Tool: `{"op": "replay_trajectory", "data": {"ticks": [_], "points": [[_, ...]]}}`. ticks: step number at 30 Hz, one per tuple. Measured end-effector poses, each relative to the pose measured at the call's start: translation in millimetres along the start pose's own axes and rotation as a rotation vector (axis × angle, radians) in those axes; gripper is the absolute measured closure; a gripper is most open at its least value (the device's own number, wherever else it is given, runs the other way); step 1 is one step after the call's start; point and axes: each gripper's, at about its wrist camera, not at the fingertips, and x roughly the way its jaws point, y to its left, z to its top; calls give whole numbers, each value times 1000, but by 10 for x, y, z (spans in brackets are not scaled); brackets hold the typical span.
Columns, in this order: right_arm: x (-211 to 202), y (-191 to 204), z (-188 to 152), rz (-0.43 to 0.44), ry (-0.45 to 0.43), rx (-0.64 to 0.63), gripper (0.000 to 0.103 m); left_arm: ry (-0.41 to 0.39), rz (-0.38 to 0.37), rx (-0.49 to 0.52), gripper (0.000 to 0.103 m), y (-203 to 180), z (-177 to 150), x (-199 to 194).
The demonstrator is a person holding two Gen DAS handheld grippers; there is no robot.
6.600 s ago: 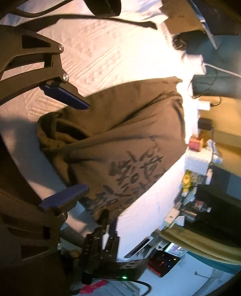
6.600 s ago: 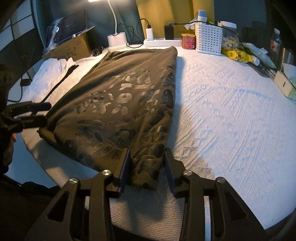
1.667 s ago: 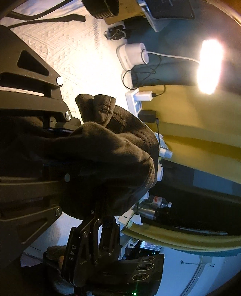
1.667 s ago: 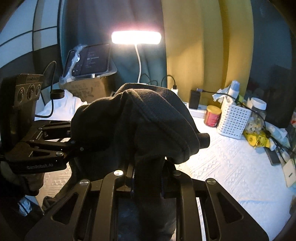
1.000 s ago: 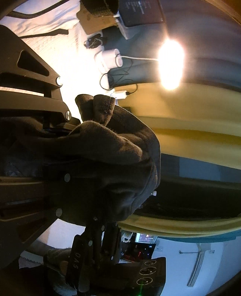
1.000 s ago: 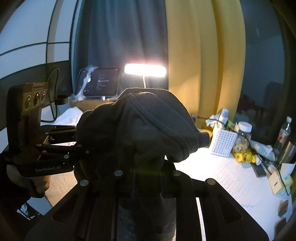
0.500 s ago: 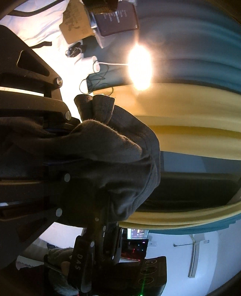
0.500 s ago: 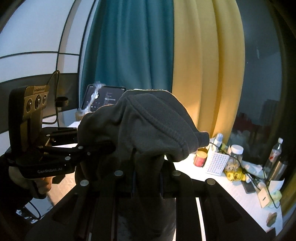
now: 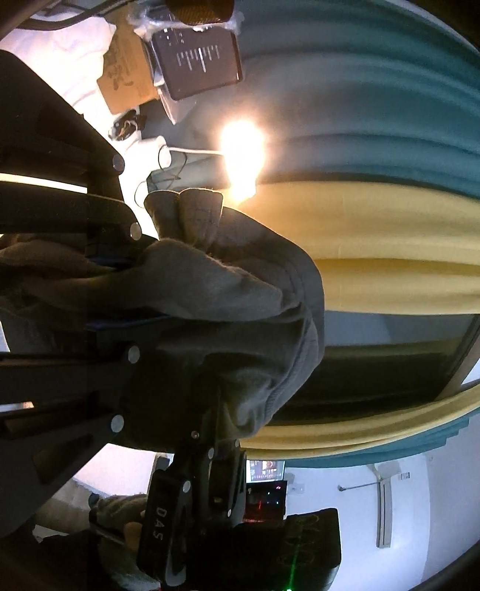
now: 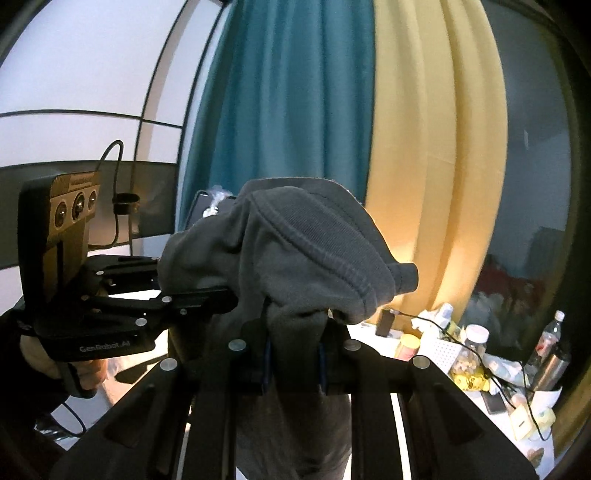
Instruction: Fold small clothes
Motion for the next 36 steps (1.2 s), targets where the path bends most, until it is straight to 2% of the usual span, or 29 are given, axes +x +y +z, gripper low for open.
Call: {"op": "replay_trajectory", "data": {"ticks": [14,25,30,36], "points": [[65,634,305,121,-54,-82,83,-51,122,-4,85,352,-34,-606],[131,1160,446,249,-71,-122,83,-42,217,-3,84,671,-154,-991],[181,1271,425,284,-60,-126,83,-20,246,-12,85,729,-212,-1078],[352,1228,325,284,-17,-95,83,60,275,-7,85,781,-305,-982]]}}
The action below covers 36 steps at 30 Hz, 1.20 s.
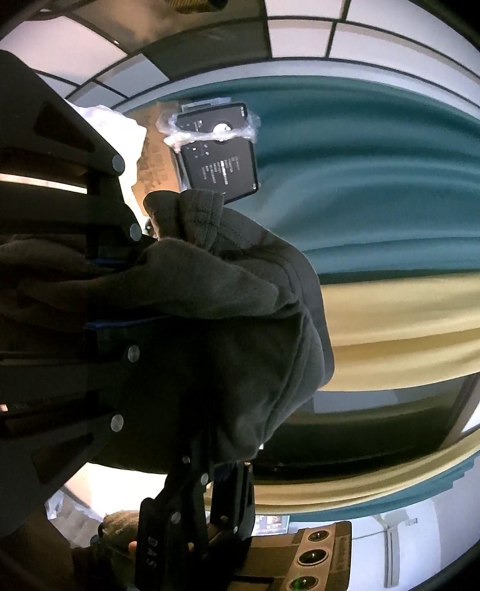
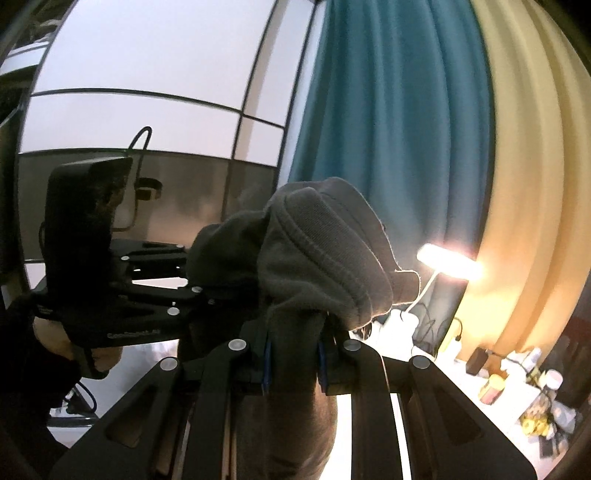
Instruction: Fold small clothes
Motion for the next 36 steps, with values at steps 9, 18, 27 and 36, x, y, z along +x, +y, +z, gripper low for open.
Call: {"op": "replay_trajectory", "data": {"ticks": [9,18,27,36], "points": [[268,-217,-206,-19,60,67,83,77,-30,-2,85,46,-101,391],[523,-433,-327,-40,104,108,83,124,-60,-17,85,102,-130,716],[844,-681,-536,-47,166,165,83,191,-80,-45,85,187,-252,1082],[1184,-946,-764,-42,227,228,83,261,-99,-69,85,280,-384,1499]]}}
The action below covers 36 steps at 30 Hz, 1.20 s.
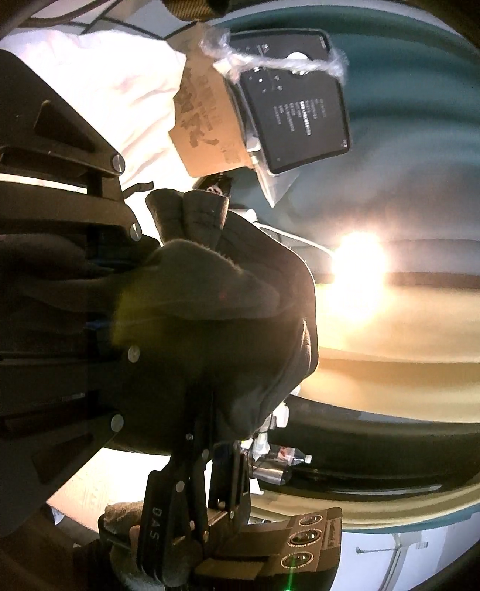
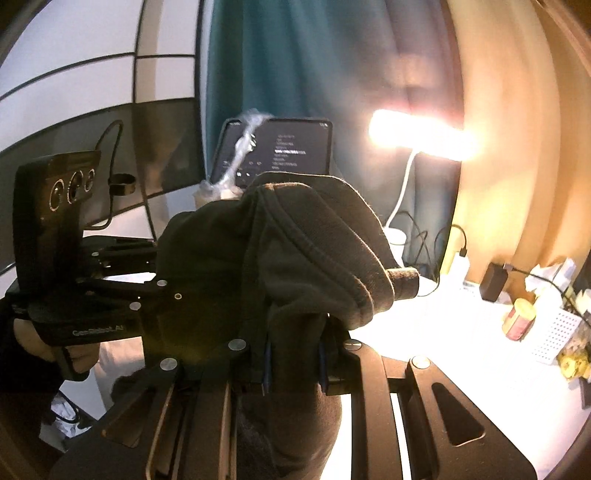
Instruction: Fold small clothes
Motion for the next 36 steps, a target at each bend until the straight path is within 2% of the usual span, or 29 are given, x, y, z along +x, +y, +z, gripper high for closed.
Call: {"op": "replay_trajectory", "data": {"ticks": [15,28,32,34,36], "points": [[837,-448,-165,39,108,139,83,153,-4,-31,85,278,-102,600],[1502,-772,-498,81,264,216,83,282,-6,-114,85,568,-260,1151],[1642,-908,-595,107,313,291,83,325,-7,-137,84,624,-308,1292],[1700,-970,-638,115,334,315,77,344,-12,-154,84,660,-326,1349],[1722,-1025,-656,112,338,330,65,365,-10,-169,83,704,-335,1413]]}}
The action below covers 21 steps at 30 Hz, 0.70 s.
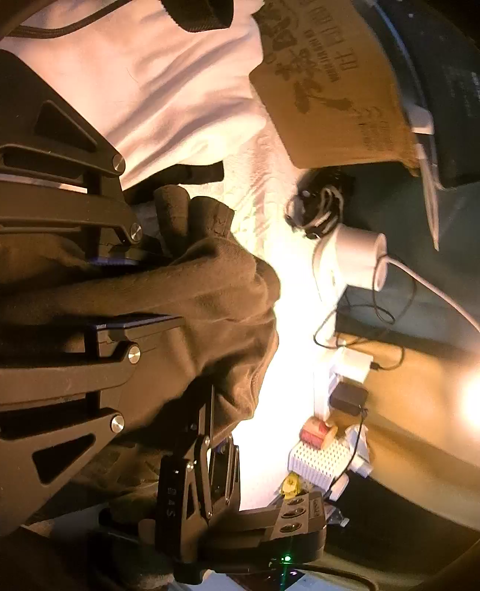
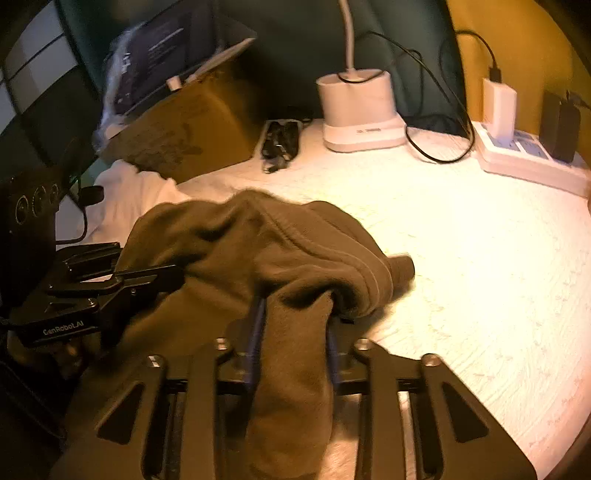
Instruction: Fold small clothes
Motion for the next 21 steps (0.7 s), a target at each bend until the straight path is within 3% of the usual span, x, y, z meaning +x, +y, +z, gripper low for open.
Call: {"op": "replay_trajectory", "data": {"ticks": [4,10,12,14,21], "points": [[-11,-160,60,22,-13,63,51,28,-9,-13,83,70,15,57],[-51,-301,179,49,-52,82,49,22,37,-6,83,159,132,90],[-12,-315,196,6,-46,68,49,14,48,-12,83,233,165,94],[28,-333,192,-93,-43,50,49,24,69,-24,83,313,198,133],[-5,-360,162,-199,-43,13,49,22,106,-18,79,349,214,137]]}}
